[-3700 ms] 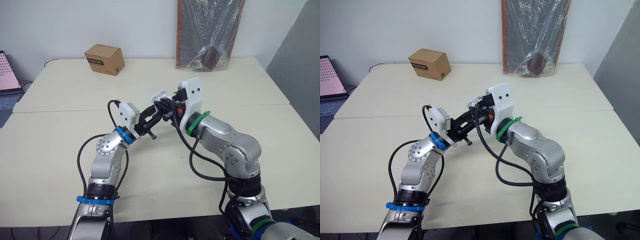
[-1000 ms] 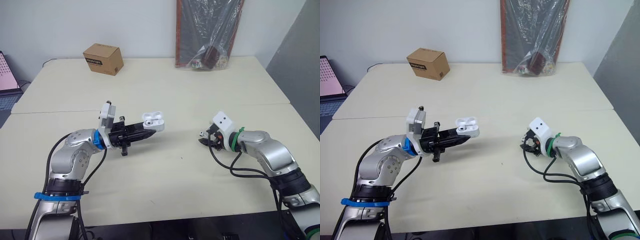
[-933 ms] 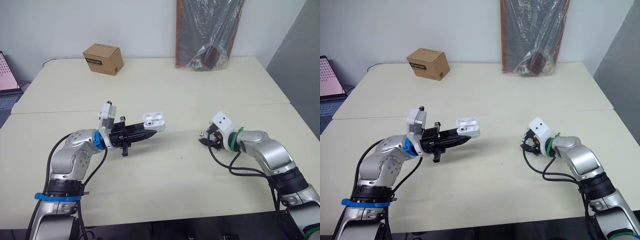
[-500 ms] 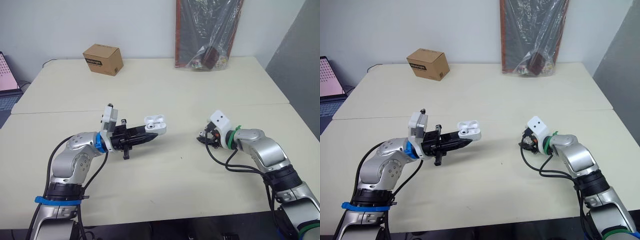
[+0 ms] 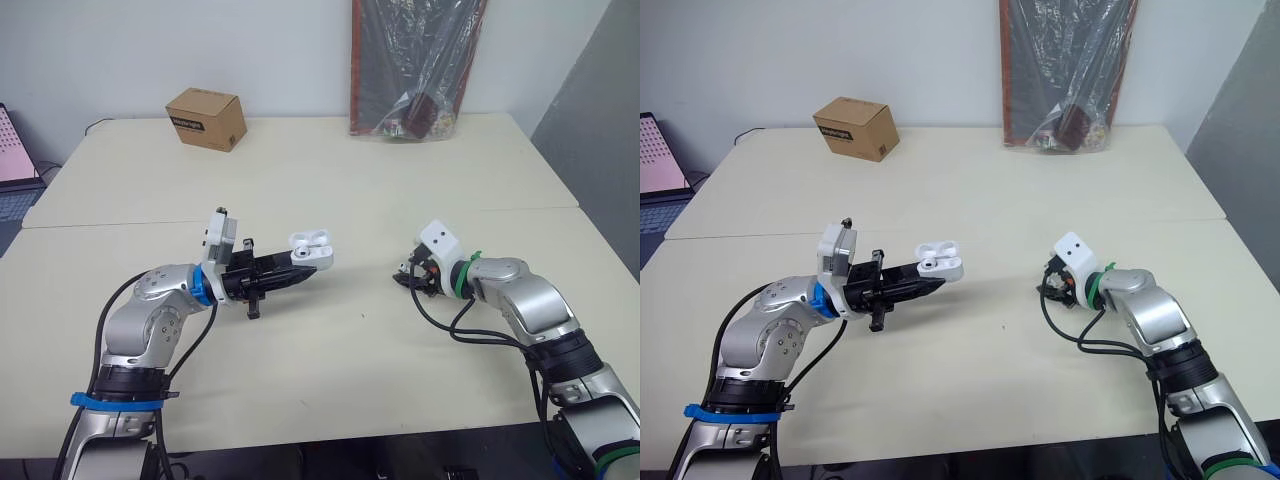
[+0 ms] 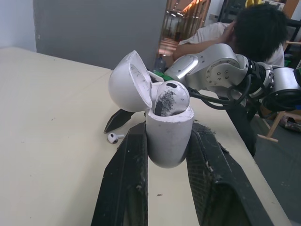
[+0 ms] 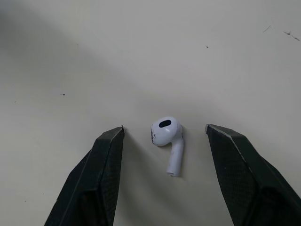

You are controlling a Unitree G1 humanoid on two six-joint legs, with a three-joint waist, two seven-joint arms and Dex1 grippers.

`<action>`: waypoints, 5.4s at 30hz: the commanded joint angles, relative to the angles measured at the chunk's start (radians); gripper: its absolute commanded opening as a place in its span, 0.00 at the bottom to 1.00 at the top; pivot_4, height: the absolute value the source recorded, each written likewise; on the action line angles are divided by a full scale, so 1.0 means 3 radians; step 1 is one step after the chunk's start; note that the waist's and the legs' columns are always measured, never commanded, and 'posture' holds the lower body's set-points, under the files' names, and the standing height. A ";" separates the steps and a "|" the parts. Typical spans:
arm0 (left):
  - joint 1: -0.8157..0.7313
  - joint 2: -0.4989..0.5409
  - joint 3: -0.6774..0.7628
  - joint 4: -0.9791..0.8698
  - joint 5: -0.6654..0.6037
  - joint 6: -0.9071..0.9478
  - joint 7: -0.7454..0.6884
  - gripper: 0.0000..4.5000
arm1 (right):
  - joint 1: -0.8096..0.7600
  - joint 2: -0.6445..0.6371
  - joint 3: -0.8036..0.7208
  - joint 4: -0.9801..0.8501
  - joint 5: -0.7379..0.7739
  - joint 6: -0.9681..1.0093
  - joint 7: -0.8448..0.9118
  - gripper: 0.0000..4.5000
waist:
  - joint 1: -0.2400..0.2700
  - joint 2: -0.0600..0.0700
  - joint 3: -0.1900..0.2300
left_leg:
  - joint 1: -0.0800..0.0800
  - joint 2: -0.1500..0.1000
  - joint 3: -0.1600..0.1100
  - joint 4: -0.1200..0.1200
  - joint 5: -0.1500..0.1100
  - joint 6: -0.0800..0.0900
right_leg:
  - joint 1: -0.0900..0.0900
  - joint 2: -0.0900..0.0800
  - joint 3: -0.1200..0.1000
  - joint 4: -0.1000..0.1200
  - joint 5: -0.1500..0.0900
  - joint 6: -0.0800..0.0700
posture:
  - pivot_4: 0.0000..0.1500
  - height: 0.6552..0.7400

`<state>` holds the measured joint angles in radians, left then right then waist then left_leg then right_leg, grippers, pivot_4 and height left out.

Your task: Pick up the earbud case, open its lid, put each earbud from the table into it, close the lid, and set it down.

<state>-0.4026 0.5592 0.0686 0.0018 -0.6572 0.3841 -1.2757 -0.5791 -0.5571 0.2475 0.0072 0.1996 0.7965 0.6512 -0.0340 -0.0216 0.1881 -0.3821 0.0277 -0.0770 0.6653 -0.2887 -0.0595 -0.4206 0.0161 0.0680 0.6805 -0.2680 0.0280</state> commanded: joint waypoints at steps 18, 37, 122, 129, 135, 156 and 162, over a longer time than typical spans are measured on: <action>-0.0029 -0.0028 0.0010 -0.0118 -0.0005 -0.0047 0.0005 0.17 | -0.0028 0.0047 -0.0084 -0.0023 -0.0074 0.0038 0.0046 0.64 | 0.0000 0.0000 0.0000 | 0.0001 0.0000 0.0000 0.0001 0.0000 0.0000 | 0.0000 0.0000 0.0000 0.0001 0.0000 0.0000 | 1.00 1.00; -0.0028 -0.0061 0.0004 -0.0120 -0.0001 -0.0050 0.0028 0.17 | -0.0042 0.0026 -0.0088 -0.0018 -0.0102 0.0076 0.0090 0.09 | 0.0002 0.0000 0.0000 | 0.0000 -0.0001 0.0000 0.0003 0.0000 0.0000 | 0.0002 -0.0001 0.0000 0.0001 0.0000 0.0000 | 1.00 1.00; -0.0001 -0.0120 -0.0035 -0.0129 0.0019 -0.0097 0.0064 0.17 | 0.0673 -0.1021 0.0328 -0.0964 -0.0337 -0.1562 0.2295 0.87 | 0.0007 0.0000 0.0000 | 0.0024 -0.0001 -0.0006 0.0038 0.0000 0.0000 | 0.0042 0.0000 -0.0004 0.0001 0.0001 0.0005 | 1.00 1.00; 0.0014 -0.0140 -0.0049 -0.0125 0.0028 -0.0121 0.0072 0.17 | 0.0627 -0.1027 0.0499 -0.1339 -0.0620 -0.0754 0.1976 0.87 | 0.0008 0.0000 0.0000 | 0.0025 -0.0001 -0.0006 0.0038 0.0000 0.0000 | 0.0042 0.0000 -0.0003 0.0001 0.0001 0.0006 | 1.00 1.00; 0.0018 -0.0150 -0.0055 -0.0127 0.0033 -0.0126 0.0078 0.17 | 0.0559 -0.1110 0.0719 -0.1821 -0.0859 -0.0091 0.1814 0.87 | 0.0008 0.0000 0.0000 | 0.0024 -0.0001 -0.0007 0.0038 0.0000 0.0000 | 0.0042 0.0000 -0.0005 0.0001 -0.0001 0.0009 | 1.00 1.00; 0.0048 -0.0161 -0.0045 -0.0159 0.0037 -0.0109 0.0095 0.17 | -0.0515 -0.1116 0.1828 -0.2394 -0.0670 0.1969 0.1276 0.87 | 0.0005 0.0000 0.0000 | 0.0016 -0.0001 -0.0010 0.0037 0.0000 0.0000 | 0.0034 0.0000 -0.0007 -0.0002 -0.0002 0.0011 | 1.00 1.00; 0.0057 -0.0149 -0.0043 -0.0167 0.0037 -0.0103 0.0097 0.17 | -0.0664 -0.1101 0.1941 -0.2403 -0.0467 0.2142 0.1098 0.87 | 0.0005 0.0000 0.0000 | 0.0011 -0.0001 -0.0011 0.0037 0.0000 0.0000 | 0.0031 -0.0001 -0.0009 -0.0003 -0.0001 0.0009 | 1.00 1.00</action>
<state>-0.3848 0.5079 0.0446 -0.0086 -0.6384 0.3629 -1.2484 -0.7653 -0.8818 0.8128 -0.6960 0.0426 1.4226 1.0026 -0.0326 -0.0216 0.1881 -0.3788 0.0273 -0.0802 0.6764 -0.2888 -0.0595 -0.4113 0.0157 0.0653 0.6796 -0.2687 0.0312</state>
